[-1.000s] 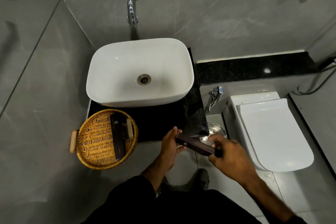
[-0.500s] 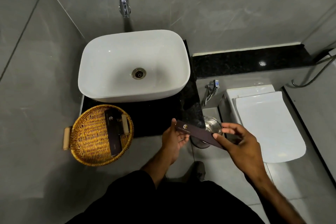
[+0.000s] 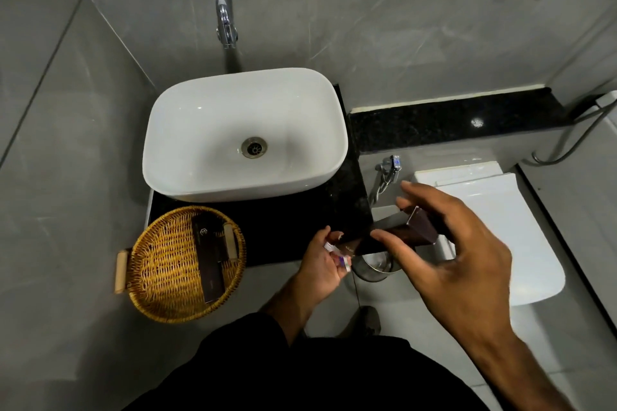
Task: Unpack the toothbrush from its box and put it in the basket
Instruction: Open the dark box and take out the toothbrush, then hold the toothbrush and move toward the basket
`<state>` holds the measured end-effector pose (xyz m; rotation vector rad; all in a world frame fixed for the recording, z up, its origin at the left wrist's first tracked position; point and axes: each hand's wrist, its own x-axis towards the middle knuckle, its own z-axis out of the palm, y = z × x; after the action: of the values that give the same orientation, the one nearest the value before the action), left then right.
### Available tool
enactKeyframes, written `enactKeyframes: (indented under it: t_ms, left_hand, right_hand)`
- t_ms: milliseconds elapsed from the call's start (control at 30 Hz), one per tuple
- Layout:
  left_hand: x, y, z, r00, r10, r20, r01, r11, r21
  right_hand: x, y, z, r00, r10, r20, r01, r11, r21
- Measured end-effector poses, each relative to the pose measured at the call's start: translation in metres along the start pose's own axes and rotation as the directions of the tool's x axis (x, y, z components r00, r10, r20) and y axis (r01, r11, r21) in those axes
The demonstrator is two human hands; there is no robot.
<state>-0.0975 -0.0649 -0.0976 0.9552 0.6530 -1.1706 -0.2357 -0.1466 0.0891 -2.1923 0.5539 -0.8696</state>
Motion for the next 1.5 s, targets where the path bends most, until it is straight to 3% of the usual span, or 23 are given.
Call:
enactKeyframes:
  t_ms: [100,167,233,300,433,533,600,667,833,933,1033,1200,1267,1333,1433,1500]
  left_hand:
    - [0.004,0.004,0.0,0.998,-0.06,-0.025,0.06,0.998,0.005]
    - [0.005,0.006,-0.001,0.998,-0.064,-0.02,0.065,0.996,0.053]
    - [0.005,0.006,0.0,0.998,-0.063,-0.004,0.063,0.994,0.095]
    - [0.003,0.003,0.004,0.996,-0.079,0.035,0.071,0.981,0.178]
    - [-0.005,-0.002,0.027,0.982,-0.143,0.123,0.081,0.91,0.408]
    - [-0.008,-0.011,0.047,0.963,-0.222,0.154,0.084,0.787,0.611]
    - [-0.01,-0.019,0.054,0.961,-0.229,0.156,0.064,0.732,0.678]
    - [-0.013,-0.023,0.057,0.962,-0.211,0.174,0.044,0.747,0.663]
    - [-0.009,-0.021,0.041,0.985,-0.12,0.127,0.042,0.868,0.494]
    - [-0.006,-0.018,0.031,0.995,-0.087,0.055,0.052,0.888,0.457]
    - [-0.009,-0.019,0.03,0.998,-0.058,0.022,0.043,0.896,0.442]
    - [-0.016,-0.02,0.029,0.999,-0.018,-0.037,0.033,0.898,0.44]
    - [-0.017,-0.021,0.028,0.997,0.004,-0.076,0.03,0.896,0.444]
    - [-0.018,-0.024,0.027,0.994,0.032,-0.109,0.019,0.896,0.443]
    - [-0.017,-0.031,0.03,0.984,0.092,-0.155,-0.015,0.9,0.436]
    - [-0.015,-0.035,0.033,0.964,0.173,-0.2,-0.076,0.907,0.414]
  right_hand:
    - [0.007,0.002,-0.01,0.99,0.024,-0.138,-0.008,0.993,0.114]
    - [0.013,0.012,-0.021,0.939,0.191,-0.286,-0.109,0.954,0.279]
    - [0.013,0.031,-0.03,0.809,0.469,-0.355,-0.214,0.797,0.564]
    - [0.004,0.053,-0.031,0.71,0.671,-0.215,-0.325,0.583,0.745]
    - [-0.051,0.093,-0.008,0.688,0.717,0.116,-0.674,0.571,0.468]
    - [-0.086,0.118,0.007,0.575,0.675,0.461,-0.802,0.576,0.157]
    - [-0.094,0.132,0.013,0.479,0.656,0.583,-0.812,0.583,0.01]
    - [-0.095,0.142,0.017,0.463,0.687,0.56,-0.828,0.56,-0.003]
    - [-0.065,0.179,0.012,0.611,0.777,0.153,-0.791,0.605,0.091]
    - [-0.032,0.2,0.011,0.633,0.773,0.033,-0.774,0.633,0.016]
    - [-0.012,0.221,0.013,0.619,0.779,0.099,-0.778,0.625,-0.059]
    - [-0.016,0.24,0.01,0.526,0.839,0.138,-0.827,0.542,-0.146]
    - [-0.026,0.23,0.01,0.516,0.814,0.267,-0.813,0.564,-0.145]
    - [-0.031,0.213,0.013,0.436,0.727,0.531,-0.768,0.608,-0.203]
    - [-0.028,0.168,0.023,0.128,0.51,0.85,-0.783,0.578,-0.229]
    - [-0.022,0.138,0.031,-0.044,0.388,0.921,-0.812,0.522,-0.259]
